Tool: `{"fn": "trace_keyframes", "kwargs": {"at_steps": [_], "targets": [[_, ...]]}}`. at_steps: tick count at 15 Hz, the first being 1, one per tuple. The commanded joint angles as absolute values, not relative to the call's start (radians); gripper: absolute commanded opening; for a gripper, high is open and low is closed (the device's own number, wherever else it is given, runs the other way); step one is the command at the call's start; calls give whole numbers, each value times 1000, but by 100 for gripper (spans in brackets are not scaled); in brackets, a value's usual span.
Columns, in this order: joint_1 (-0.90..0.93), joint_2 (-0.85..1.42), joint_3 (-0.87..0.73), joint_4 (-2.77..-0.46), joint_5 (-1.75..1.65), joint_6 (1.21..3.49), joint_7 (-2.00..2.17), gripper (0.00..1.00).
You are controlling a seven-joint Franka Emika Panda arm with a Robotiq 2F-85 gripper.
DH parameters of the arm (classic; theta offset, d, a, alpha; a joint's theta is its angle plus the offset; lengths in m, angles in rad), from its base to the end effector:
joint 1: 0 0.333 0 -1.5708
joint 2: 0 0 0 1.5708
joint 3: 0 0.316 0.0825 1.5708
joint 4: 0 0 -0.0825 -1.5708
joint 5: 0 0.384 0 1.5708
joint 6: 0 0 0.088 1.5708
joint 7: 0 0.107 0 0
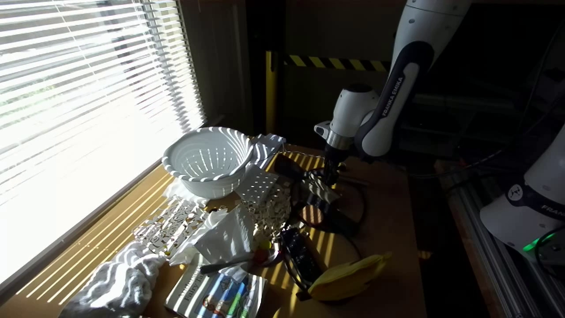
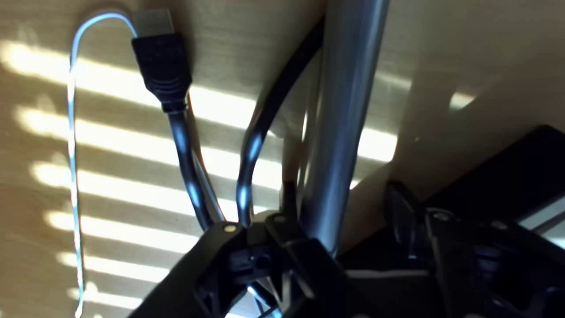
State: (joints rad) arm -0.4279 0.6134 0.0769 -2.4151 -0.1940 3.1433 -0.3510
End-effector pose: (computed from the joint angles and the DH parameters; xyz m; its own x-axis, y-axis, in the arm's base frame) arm 0.4520 -0.1424 0.0769 0.9767 0.1765 0.1221 0.1752 -0.9843 0.0219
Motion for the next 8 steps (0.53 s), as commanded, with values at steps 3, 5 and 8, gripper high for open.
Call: {"fn": "trace_keyframes", "kwargs": {"at_steps": [3, 5, 8], "targets": [[-439, 628, 82, -2375, -178, 3135, -324, 13], [-451, 617, 87, -2375, -174, 3131, -318, 1], [-462, 596, 85, -2379, -175, 3100, -317, 0]]}}
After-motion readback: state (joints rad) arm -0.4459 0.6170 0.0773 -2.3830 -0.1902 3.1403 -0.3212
